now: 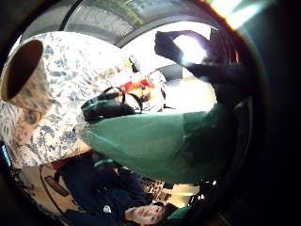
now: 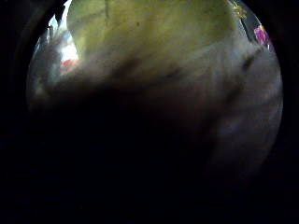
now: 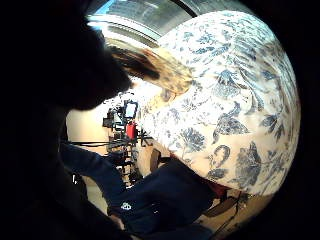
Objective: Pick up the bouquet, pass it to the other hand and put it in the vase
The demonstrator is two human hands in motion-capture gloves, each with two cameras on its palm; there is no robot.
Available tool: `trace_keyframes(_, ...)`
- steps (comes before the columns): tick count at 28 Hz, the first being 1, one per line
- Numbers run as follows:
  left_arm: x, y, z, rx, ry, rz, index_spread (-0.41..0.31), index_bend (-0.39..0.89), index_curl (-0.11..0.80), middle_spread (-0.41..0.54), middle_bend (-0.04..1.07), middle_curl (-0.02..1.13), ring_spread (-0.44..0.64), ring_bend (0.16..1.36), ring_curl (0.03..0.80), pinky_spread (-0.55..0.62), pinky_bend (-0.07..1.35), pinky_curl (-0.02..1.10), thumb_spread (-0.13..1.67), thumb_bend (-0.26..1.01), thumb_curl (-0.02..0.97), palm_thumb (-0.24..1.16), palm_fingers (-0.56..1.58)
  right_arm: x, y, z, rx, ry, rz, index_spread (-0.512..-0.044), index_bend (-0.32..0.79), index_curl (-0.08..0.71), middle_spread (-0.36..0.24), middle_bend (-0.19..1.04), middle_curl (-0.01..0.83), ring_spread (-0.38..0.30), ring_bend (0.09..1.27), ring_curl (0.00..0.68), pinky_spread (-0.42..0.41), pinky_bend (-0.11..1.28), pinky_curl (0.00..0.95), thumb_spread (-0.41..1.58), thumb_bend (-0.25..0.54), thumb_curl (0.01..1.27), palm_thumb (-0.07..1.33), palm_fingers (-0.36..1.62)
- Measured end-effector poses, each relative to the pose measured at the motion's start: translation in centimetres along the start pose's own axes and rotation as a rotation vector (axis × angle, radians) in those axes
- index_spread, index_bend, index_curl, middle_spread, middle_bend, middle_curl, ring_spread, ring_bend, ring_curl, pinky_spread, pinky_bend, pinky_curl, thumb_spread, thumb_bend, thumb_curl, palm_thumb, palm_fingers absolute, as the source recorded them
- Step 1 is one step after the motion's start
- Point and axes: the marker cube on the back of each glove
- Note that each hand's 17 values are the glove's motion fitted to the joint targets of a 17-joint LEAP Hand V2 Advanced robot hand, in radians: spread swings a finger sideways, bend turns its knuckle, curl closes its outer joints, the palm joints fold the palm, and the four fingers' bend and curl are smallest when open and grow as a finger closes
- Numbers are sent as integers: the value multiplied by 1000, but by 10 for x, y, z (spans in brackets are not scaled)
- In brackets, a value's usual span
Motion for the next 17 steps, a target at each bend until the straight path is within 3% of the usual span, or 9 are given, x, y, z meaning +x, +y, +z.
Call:
trace_keyframes(2,15,1,-9,48,-17,24,-251,358,488,-264,614,613,-295,714,455,-223,238,413,1195,-6,364,758,1173,6,2,-7,15,-18,83,-273,99,426,-210,313,538,-234,486,465,-76,330,452,1106,-40,311,1058,781)
trace_keyframes(8,53,-16,-37,213,-6,128,-261,348,523,-275,597,628,-304,716,468,-233,247,435,1219,-9,356,770,1159,16,-1,-30,55,-9,113,-273,132,399,-149,131,471,-176,411,428,35,398,446,1115,-24,310,1023,626)
trace_keyframes(13,85,-13,-63,382,-8,185,-267,333,548,-282,592,640,-309,712,475,-238,246,449,1233,-11,348,770,1153,14,3,-44,71,12,114,-277,129,382,-97,114,423,-121,390,414,108,455,447,1122,-21,311,1005,534)
trace_keyframes(17,94,-17,-79,500,21,184,-271,320,567,-285,585,648,-311,713,480,-247,246,459,1238,-10,344,773,1155,11,6,-51,100,8,125,-277,146,371,-72,114,392,-93,385,398,141,480,437,1125,-19,311,994,518)
